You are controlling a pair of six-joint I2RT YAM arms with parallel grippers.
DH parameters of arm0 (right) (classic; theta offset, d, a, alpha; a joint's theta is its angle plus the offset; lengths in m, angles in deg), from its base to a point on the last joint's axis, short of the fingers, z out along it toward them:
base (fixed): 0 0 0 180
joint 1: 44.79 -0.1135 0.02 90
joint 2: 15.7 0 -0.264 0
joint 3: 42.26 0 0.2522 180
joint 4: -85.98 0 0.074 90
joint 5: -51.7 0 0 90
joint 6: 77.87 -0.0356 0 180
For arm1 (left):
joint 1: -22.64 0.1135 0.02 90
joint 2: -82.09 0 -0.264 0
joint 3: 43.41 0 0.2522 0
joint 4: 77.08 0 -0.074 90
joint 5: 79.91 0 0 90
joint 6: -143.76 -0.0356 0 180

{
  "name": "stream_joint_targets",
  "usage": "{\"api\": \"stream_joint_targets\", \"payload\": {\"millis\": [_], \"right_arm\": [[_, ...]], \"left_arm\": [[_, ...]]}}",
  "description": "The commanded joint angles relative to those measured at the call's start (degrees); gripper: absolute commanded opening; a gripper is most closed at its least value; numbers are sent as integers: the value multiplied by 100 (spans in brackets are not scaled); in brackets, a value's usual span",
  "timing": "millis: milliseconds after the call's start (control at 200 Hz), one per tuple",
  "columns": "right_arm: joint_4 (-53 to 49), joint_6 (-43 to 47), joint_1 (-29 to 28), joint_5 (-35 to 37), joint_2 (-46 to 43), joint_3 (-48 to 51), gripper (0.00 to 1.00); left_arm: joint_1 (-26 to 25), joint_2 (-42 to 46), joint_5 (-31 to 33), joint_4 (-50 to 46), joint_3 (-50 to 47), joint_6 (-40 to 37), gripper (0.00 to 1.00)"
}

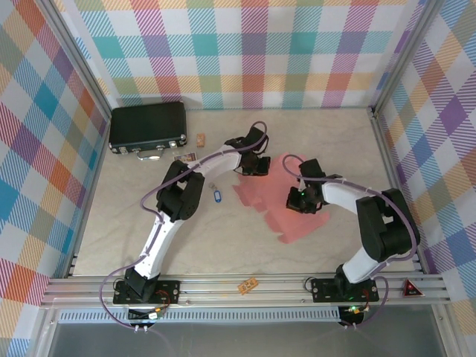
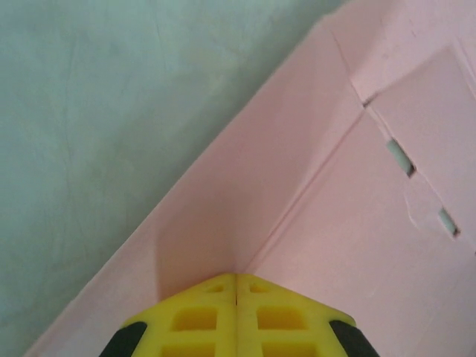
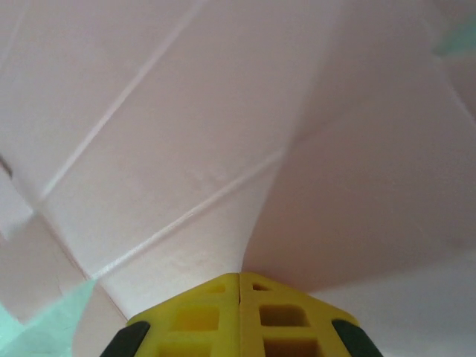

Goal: Fold the paper box

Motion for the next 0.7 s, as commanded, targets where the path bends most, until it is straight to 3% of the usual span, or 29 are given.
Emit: {"api": "stream_joint_targets", "payload": {"millis": [0,190,395,575,695], "right_arm": [[345,-445,-322,-200,63,15,1],[359,-665,-430,54,-593,-112,2],[-51,-182,-231,497,-974,-206,2],[-453,502,17,620,-766,-241,3],[-618,736,28,557,-702,-161,1]], "left_arm": [[10,-232,-231,-760,510,-331,7],[17,-66,-280,-1126,1011,-438,19],[-20,699,-70,-1157,495,-381,28],[-203,1452,316,-948,-720,-49,27],[-279,1676,298,-568,-1440,224,18]]}}
